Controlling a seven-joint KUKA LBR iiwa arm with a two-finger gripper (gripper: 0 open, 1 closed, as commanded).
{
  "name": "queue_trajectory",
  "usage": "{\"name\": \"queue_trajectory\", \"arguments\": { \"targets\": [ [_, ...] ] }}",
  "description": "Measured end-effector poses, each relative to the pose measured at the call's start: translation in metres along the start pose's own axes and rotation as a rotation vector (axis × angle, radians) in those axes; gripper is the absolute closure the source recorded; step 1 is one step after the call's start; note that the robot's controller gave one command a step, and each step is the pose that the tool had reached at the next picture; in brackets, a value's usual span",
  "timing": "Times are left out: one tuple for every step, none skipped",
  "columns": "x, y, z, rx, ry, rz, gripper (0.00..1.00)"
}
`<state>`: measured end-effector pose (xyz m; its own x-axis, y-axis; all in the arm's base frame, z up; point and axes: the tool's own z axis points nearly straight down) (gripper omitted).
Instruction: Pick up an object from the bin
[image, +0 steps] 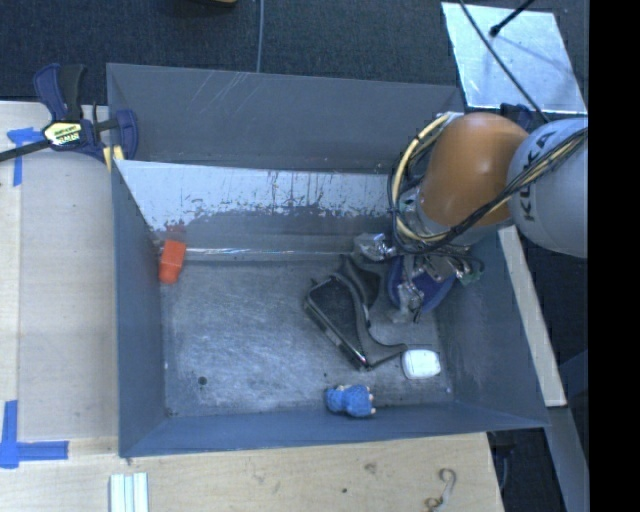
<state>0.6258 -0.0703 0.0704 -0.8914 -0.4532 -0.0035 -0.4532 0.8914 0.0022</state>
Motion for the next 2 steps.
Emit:
{"name": "queue_trajectory", "arguments": {
  "targets": [
    [-0.0199, 0.0581, -0.0001, 0.003, 0.001, -0.293, 0.0],
    [-0.0198, 0.0558, -0.0015, 0.005, -0.001, -0.287, 1.0]
  ]
}}
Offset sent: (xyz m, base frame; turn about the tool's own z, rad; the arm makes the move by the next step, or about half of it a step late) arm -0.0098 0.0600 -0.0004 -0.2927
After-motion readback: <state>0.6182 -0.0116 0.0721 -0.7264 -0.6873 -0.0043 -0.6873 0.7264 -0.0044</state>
